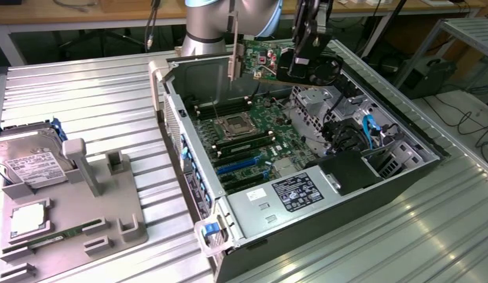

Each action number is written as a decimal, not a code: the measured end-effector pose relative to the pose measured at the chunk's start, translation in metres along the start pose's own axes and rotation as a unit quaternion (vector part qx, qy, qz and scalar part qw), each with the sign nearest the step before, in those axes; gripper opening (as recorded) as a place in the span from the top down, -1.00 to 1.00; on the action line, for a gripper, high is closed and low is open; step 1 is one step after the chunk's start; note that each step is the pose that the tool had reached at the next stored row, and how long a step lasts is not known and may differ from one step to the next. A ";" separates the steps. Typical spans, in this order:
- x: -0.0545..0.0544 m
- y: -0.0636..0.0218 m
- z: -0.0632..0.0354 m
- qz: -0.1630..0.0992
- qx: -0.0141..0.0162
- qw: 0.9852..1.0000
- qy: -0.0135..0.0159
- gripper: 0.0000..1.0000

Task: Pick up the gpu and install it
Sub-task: 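Insert the gpu into the slot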

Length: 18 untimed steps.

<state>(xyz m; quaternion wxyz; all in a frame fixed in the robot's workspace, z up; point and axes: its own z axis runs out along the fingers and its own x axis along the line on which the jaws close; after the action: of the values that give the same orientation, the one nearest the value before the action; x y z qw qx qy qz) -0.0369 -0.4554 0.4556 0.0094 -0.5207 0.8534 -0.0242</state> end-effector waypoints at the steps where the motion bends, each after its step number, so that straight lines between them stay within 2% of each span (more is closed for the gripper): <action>1: 0.000 0.0000 0.0001 -0.004 0.000 1.000 0.000 0.46; 6: 0.000 -0.0002 0.0001 -0.019 -0.001 1.000 -0.001 0.46; 18: 0.000 -0.0003 0.0001 -0.027 -0.001 1.000 -0.001 0.46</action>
<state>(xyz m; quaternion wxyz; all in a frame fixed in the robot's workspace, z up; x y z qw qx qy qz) -0.0364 -0.4551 0.4555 0.0088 -0.5439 0.8388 -0.0233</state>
